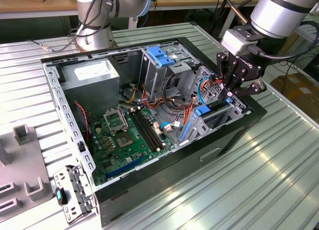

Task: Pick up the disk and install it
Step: 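Insert the first disk wire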

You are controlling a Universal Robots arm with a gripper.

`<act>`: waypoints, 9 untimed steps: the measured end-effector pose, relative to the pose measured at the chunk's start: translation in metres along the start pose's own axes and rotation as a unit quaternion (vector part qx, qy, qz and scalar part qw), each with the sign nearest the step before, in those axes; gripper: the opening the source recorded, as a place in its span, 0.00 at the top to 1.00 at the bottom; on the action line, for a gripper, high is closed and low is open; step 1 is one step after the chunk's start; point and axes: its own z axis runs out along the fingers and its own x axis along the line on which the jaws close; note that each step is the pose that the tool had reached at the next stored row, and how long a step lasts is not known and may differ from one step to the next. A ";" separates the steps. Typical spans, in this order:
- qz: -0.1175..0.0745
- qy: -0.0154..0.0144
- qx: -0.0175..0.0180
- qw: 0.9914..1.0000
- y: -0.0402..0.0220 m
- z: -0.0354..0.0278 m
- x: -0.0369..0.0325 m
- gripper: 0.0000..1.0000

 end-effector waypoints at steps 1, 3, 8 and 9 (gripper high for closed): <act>-0.007 0.000 0.000 1.000 -0.0001 0.0000 0.0000 0.89; -0.025 0.000 0.000 1.000 -0.0004 -0.0005 0.0002 0.89; -0.042 0.000 -0.002 0.999 -0.0024 -0.0070 -0.0010 0.89; -0.043 0.000 -0.002 0.999 -0.0037 -0.0070 -0.0016 0.89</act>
